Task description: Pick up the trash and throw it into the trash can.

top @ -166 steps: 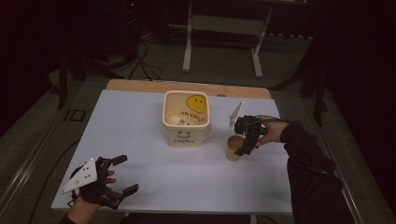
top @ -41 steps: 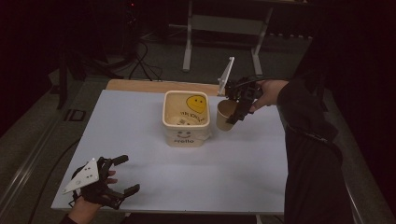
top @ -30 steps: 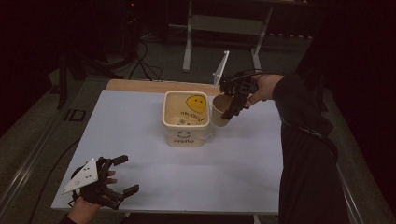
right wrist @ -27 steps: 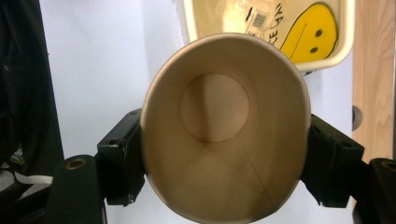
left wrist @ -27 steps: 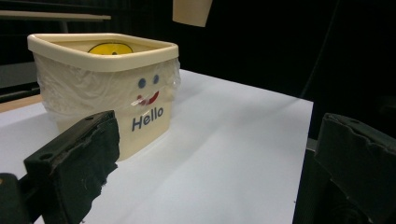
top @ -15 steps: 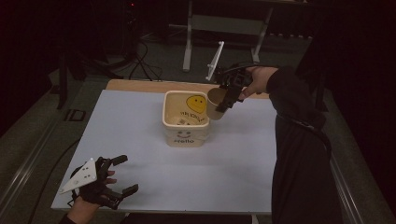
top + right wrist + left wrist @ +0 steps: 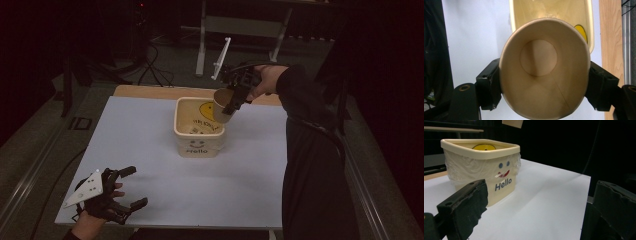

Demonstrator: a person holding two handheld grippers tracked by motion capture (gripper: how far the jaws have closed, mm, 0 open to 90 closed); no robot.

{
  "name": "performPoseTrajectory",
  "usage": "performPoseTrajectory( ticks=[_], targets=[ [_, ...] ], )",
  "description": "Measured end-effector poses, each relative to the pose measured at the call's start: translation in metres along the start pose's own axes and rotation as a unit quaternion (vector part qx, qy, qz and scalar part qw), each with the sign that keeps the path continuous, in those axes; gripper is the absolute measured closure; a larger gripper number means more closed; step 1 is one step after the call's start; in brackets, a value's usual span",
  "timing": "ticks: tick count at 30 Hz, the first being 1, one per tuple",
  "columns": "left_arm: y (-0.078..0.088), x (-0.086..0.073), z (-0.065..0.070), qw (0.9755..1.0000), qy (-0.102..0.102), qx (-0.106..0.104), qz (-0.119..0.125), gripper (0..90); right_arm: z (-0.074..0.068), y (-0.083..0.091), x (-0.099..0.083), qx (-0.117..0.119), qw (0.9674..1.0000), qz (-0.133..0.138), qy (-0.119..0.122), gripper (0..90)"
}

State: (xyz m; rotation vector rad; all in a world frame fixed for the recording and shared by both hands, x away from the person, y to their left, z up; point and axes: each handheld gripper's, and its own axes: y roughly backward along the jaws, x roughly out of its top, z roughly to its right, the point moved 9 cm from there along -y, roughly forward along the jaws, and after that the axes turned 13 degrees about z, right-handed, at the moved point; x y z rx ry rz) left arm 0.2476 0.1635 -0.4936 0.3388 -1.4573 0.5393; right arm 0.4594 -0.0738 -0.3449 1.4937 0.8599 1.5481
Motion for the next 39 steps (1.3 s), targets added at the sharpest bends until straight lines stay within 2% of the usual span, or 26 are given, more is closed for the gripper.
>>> performPoseTrajectory(
  ticks=[14, 29, 39],
  targets=[
    [0.002, 0.001, -0.001, 1.0, 0.003, 0.004, 0.004, 0.8, 0.006, -0.008, 0.026, 0.004, 0.9999, 0.011, 0.009, 25.5],
    [0.003, 0.001, -0.002, 1.0, -0.001, 0.009, 0.004, 0.8, 0.016, -0.021, 0.04, 0.004, 0.9999, 0.009, 0.014, 24.4],
    [0.005, 0.002, -0.001, 1.0, -0.001, 0.007, 0.006, 0.8, 0.024, -0.024, 0.05, -0.006, 0.9998, 0.012, 0.015, 23.3]
  ],
)
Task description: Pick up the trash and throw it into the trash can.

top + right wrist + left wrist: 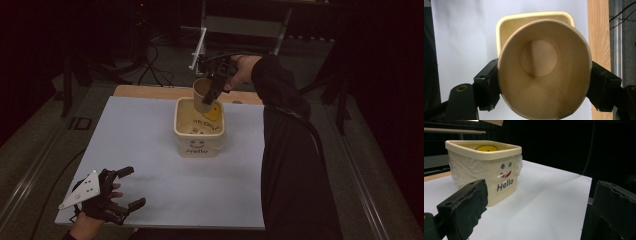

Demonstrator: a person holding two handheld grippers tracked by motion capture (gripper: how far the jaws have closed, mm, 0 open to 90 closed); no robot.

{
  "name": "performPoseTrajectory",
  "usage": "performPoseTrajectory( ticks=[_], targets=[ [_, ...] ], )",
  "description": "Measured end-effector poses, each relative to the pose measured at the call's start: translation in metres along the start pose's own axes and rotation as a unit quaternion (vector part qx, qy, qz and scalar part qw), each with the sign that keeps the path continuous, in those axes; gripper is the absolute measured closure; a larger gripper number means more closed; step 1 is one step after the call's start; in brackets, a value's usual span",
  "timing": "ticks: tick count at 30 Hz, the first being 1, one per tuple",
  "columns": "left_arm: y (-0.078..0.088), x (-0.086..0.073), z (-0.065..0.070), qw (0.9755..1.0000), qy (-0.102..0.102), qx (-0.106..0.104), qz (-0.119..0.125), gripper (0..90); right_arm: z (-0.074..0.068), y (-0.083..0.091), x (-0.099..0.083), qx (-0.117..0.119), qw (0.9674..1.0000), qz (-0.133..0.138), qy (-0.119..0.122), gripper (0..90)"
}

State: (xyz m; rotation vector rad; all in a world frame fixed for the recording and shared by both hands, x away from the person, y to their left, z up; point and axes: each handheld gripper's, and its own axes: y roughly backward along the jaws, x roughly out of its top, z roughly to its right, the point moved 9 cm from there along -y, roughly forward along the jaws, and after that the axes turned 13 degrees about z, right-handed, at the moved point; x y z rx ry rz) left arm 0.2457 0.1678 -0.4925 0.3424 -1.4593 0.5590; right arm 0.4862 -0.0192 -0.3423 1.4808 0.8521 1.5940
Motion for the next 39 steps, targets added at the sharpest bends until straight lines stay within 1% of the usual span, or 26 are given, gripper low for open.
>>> performPoseTrajectory(
  ticks=[3, 5, 6, 10, 11, 12, 15, 18, 20, 23, 29, 32, 35, 39],
  targets=[
    [0.0, 0.0, 0.0, 1.0, 0.0, 0.0, -0.001, 0.8, 0.003, -0.002, 0.003, -0.004, 0.9999, 0.005, -0.008, 19.8],
    [0.0, 0.0, 0.0, 1.0, 0.0, -0.001, -0.001, 0.8, 0.006, -0.003, 0.006, -0.008, 0.9998, 0.011, -0.015, 13.4],
    [0.0, 0.0, 0.0, 1.0, 0.001, -0.001, -0.001, 0.8, 0.007, -0.004, 0.006, -0.01, 0.9998, 0.012, -0.012, 13.2],
    [0.0, 0.0, 0.0, 1.0, 0.002, -0.001, -0.001, 0.8, 0.01, -0.005, 0.007, -0.017, 0.9995, 0.012, -0.022, 12.8],
    [0.0, 0.0, 0.0, 1.0, 0.002, -0.001, -0.001, 0.8, 0.009, -0.004, 0.007, -0.013, 0.9995, 0.016, -0.022, 12.3],
    [0.0, 0.0, 0.0, 1.0, 0.001, -0.001, -0.001, 0.8, 0.009, -0.003, 0.007, -0.013, 0.9994, 0.017, -0.028, 12.6],
    [0.0, -0.001, 0.0, 1.0, 0.001, -0.002, -0.002, 0.8, 0.007, -0.003, 0.008, -0.011, 0.9994, 0.02, -0.026, 13.3],
    [0.0, -0.001, 0.001, 1.0, 0.002, -0.003, -0.002, 0.8, 0.004, -0.001, 0.004, -0.011, 0.9995, 0.018, -0.023, 13.8],
    [0.0, -0.001, 0.001, 1.0, 0.002, -0.004, -0.002, 0.8, 0.002, -0.001, 0.002, -0.012, 0.9995, 0.017, -0.025, 13.8],
    [-0.001, -0.001, 0.001, 1.0, 0.002, -0.004, -0.003, 0.8, -0.002, 0.0, -0.001, -0.009, 0.9994, 0.021, -0.026, 13.9],
    [-0.002, -0.001, 0.002, 1.0, 0.001, -0.006, -0.005, 0.8, -0.011, 0.005, -0.014, -0.013, 0.9995, 0.015, -0.024, 14.2],
    [-0.003, -0.002, 0.003, 0.9999, 0.0, -0.008, -0.006, 0.8, -0.015, 0.009, -0.018, -0.016, 0.9993, 0.02, -0.028, 14.2],
    [-0.004, -0.002, 0.003, 0.9999, -0.001, -0.008, -0.008, 0.8, -0.021, 0.013, -0.022, -0.015, 0.9993, 0.022, -0.026, 14.1],
    [-0.004, -0.002, 0.003, 0.9999, -0.001, -0.008, -0.007, 0.8, -0.027, 0.014, -0.032, -0.014, 0.9992, 0.023, -0.03, 14.1]
  ],
)
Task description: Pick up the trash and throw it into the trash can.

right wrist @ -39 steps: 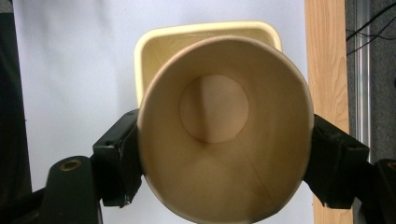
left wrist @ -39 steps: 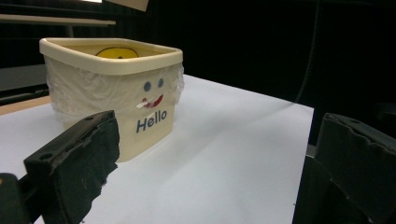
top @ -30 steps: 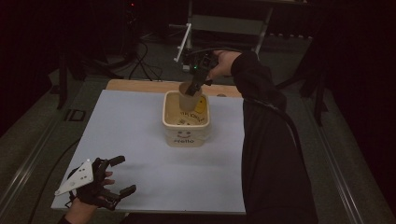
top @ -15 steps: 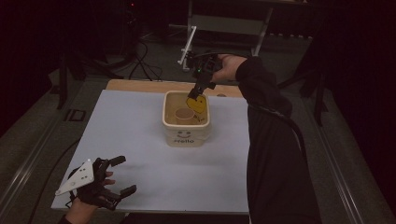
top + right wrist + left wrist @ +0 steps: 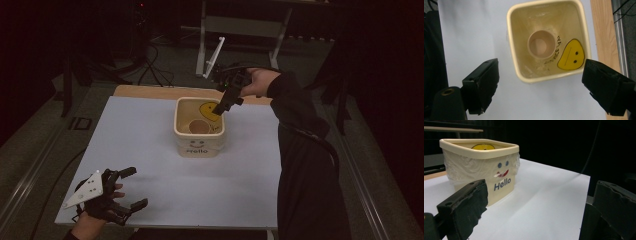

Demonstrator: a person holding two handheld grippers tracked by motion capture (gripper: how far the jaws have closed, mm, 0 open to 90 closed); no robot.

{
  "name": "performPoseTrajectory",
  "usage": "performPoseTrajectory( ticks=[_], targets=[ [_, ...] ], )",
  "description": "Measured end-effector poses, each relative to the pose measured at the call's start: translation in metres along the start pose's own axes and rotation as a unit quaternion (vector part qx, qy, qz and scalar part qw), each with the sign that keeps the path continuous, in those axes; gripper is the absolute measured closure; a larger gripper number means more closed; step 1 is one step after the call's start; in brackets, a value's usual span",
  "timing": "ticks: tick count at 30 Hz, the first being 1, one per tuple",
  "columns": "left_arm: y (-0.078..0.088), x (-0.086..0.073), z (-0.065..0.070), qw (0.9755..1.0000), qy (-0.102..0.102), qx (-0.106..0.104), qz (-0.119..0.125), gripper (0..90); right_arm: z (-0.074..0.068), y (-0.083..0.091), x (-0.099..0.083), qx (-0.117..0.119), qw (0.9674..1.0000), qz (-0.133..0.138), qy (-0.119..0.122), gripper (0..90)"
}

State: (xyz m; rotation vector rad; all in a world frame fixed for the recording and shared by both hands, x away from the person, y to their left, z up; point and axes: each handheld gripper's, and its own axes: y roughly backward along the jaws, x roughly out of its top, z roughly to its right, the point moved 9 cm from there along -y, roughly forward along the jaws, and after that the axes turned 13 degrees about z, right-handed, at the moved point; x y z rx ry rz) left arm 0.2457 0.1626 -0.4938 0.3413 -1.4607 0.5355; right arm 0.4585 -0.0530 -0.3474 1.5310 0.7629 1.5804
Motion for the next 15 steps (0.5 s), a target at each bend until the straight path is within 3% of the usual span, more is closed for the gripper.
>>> performPoseTrajectory(
  ticks=[6, 15],
  targets=[
    [0.0, 0.0, 0.0, 1.0, 0.003, 0.0, 0.001, 0.8, -0.005, 0.0, -0.013, 0.001, 0.9998, 0.017, -0.009, 14.1],
    [-0.001, -0.001, 0.0, 1.0, 0.002, 0.0, 0.0, 0.8, -0.018, -0.006, -0.047, 0.001, 0.9992, 0.03, -0.025, 14.1]
  ],
)
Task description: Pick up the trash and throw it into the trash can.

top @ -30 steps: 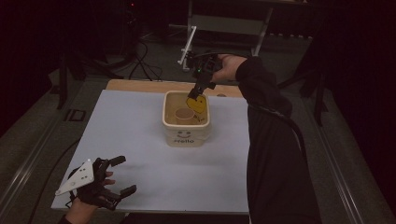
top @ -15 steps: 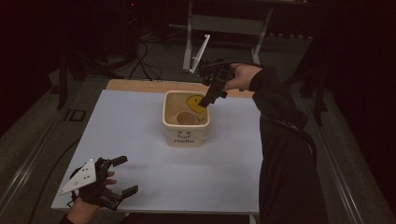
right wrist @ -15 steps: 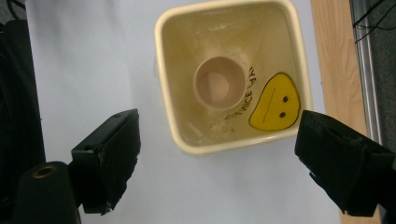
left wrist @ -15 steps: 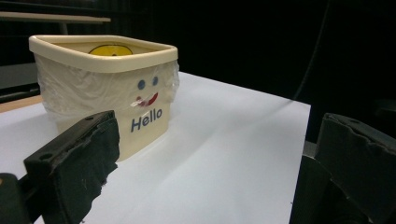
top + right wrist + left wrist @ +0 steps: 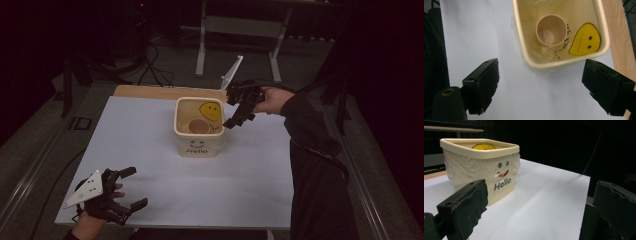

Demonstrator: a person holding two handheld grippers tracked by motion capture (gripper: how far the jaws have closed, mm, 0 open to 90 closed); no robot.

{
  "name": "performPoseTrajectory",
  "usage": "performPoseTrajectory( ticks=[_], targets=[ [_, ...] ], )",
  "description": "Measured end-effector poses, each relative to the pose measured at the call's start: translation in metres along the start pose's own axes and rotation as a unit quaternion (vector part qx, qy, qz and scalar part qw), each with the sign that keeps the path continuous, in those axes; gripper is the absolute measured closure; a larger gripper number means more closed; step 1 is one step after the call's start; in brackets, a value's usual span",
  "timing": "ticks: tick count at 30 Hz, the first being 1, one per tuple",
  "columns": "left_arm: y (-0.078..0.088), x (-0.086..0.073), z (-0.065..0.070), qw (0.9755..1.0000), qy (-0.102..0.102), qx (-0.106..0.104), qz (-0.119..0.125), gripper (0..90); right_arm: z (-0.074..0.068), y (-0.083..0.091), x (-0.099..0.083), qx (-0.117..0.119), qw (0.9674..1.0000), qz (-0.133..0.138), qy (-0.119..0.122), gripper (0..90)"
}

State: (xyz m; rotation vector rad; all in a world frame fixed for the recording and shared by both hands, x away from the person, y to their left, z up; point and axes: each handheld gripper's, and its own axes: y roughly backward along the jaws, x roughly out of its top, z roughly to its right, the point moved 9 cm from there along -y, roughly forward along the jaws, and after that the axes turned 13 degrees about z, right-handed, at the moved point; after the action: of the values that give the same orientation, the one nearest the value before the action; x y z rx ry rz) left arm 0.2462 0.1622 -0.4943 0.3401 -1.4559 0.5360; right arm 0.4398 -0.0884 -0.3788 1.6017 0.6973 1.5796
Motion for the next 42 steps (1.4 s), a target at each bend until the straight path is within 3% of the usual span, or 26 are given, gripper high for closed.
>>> performPoseTrajectory(
  ticks=[14, 19, 31, 38, 42],
  targets=[
    [-0.002, -0.001, 0.0, 1.0, -0.002, 0.001, -0.004, 0.8, -0.029, -0.009, -0.041, 0.006, 0.9996, 0.021, -0.016, 14.2],
    [-0.002, -0.001, 0.001, 1.0, -0.003, 0.001, -0.005, 0.8, -0.037, -0.012, -0.054, 0.01, 0.9989, 0.042, -0.017, 14.6],
    [-0.002, -0.002, 0.001, 1.0, -0.003, 0.001, -0.006, 0.8, -0.052, -0.022, -0.088, 0.001, 0.9974, 0.064, -0.034, 14.1],
    [-0.003, -0.002, 0.001, 1.0, -0.004, 0.001, -0.007, 0.8, -0.06, -0.028, -0.104, 0.0, 0.9948, 0.088, -0.051, 14.2],
    [-0.003, -0.002, 0.001, 1.0, -0.004, 0.001, -0.007, 0.8, -0.065, -0.034, -0.114, -0.011, 0.9944, 0.091, -0.052, 14.1]
  ],
)
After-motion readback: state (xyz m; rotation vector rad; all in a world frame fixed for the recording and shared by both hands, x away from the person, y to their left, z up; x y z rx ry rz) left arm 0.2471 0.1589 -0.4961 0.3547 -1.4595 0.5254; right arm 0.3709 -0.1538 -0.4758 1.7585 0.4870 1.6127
